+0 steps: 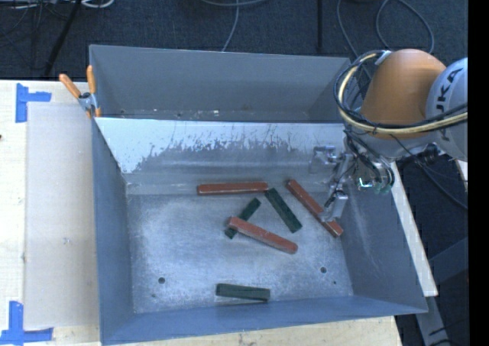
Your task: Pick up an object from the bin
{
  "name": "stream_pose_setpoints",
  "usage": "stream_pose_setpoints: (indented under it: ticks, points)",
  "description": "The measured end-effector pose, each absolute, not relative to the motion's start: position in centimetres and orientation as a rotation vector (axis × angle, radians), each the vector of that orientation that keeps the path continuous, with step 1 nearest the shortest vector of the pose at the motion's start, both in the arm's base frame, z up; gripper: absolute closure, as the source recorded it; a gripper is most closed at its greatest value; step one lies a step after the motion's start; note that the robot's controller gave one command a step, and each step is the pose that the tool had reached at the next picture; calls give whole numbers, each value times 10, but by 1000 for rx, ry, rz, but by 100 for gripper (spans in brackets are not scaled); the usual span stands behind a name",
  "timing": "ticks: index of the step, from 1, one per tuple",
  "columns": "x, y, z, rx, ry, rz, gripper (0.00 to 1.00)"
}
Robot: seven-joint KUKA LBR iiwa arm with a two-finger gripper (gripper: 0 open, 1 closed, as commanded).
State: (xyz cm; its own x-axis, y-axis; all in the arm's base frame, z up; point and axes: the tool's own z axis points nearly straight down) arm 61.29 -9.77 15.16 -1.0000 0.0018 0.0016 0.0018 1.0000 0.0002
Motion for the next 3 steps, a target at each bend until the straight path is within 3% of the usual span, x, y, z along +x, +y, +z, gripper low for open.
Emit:
stream_pose_setpoints:
  ticks: [1, 2, 3]
  points:
    - [594, -73, 67, 62, -3138, -5, 0]
    - [530, -41, 76, 125, -3132, -3, 0]
    - [503, -3, 69, 126, -3134, -4, 0]
